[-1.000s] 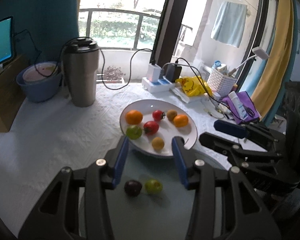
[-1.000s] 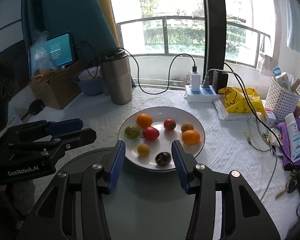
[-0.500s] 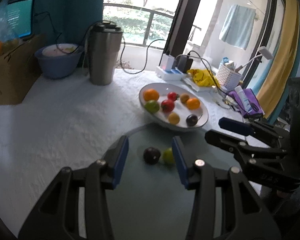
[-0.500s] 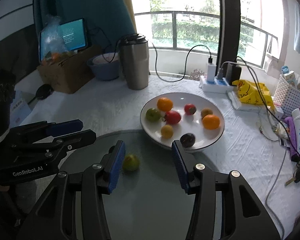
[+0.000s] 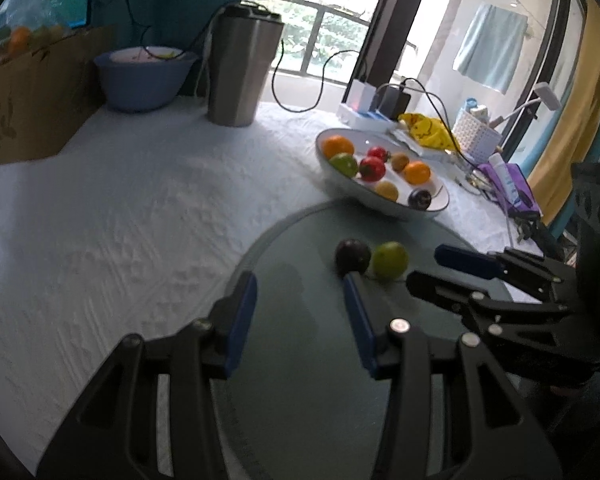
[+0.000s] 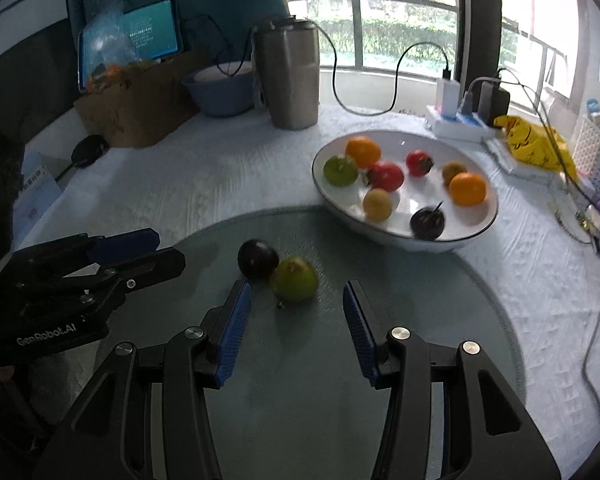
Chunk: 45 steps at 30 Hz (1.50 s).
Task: Organize fruits
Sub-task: 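Grasp the dark plum with the left gripper while the right gripper grasps the green lime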
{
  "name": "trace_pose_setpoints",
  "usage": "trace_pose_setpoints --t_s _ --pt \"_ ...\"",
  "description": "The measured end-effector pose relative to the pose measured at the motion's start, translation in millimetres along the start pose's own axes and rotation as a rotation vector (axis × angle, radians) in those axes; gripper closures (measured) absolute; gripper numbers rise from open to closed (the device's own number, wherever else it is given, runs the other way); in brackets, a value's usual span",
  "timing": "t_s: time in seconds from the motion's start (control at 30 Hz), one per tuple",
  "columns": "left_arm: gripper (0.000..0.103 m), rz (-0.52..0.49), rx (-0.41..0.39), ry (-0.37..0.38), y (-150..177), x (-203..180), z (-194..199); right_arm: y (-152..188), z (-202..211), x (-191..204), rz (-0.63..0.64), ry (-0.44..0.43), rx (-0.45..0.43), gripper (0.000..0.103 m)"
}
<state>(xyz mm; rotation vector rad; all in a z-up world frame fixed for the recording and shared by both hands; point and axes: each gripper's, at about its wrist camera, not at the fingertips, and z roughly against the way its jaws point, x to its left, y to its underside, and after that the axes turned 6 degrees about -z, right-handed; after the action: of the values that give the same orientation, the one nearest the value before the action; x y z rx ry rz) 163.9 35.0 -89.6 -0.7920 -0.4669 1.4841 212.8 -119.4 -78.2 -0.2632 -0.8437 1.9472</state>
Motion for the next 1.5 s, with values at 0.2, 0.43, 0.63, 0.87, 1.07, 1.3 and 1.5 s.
trace_pose_setpoints --t_s 0.2,0.43,0.63,0.87,1.07,1.3,1.5 --pt "0.056 0.000 0.010 0.008 -0.4 2.7 -5.1 -2.3 -12.3 0.0 0.009 -0.013 0.026 0.052" --pt "0.056 -0.001 0.035 0.012 -2.5 1.8 -15.0 -8.5 -25.8 -6.7 -0.004 -0.017 0.048 0.052" --pt "0.056 -0.002 0.042 0.009 -6.4 0.4 -20.2 -14.4 -28.3 -12.0 -0.024 -0.046 0.044 0.053" --pt "0.056 -0.019 0.053 0.009 -10.6 -5.2 -25.5 -16.1 -31.5 -11.0 -0.014 -0.086 0.058 0.074" --pt "0.056 -0.041 0.054 0.020 -16.8 -15.6 -29.2 -18.5 -23.3 -15.7 -0.023 -0.096 0.034 0.074" --pt "0.056 -0.067 0.076 0.033 -24.6 -30.0 -42.7 -21.5 -8.1 -33.7 -0.052 -0.087 -0.004 0.074" --pt "0.056 -0.087 0.105 0.029 -30.2 -41.6 -57.5 -20.2 -4.9 -48.8 -0.078 -0.086 -0.016 0.074"
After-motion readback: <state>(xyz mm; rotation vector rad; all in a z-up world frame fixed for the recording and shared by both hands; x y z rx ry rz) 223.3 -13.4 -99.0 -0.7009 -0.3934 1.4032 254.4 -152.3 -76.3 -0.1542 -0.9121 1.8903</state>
